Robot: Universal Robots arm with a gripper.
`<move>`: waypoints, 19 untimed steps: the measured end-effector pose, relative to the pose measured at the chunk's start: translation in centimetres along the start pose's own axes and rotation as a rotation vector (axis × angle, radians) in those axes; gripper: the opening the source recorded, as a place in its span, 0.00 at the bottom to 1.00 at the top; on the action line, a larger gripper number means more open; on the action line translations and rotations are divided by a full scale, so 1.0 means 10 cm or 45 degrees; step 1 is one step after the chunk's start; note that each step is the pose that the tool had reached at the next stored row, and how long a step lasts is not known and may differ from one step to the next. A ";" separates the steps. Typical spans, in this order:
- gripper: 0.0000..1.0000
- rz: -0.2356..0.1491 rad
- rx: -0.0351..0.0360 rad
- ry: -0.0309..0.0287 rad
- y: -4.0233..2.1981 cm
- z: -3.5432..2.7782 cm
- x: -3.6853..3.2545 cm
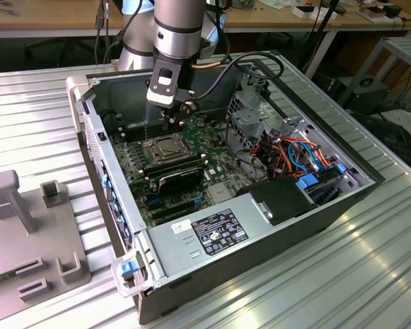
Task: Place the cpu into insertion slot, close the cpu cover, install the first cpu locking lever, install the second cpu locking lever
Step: 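Install the first cpu locking lever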
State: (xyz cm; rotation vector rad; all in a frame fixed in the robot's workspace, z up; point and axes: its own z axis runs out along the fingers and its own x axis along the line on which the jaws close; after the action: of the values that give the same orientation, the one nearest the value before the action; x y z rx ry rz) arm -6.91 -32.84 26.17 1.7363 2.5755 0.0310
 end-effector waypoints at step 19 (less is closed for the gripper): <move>0.11 -0.058 -0.0023 0.0051 -0.001 -0.050 0.000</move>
State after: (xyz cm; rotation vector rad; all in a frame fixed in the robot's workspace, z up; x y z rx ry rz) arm -6.94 -32.84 26.67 1.6783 2.6158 0.0355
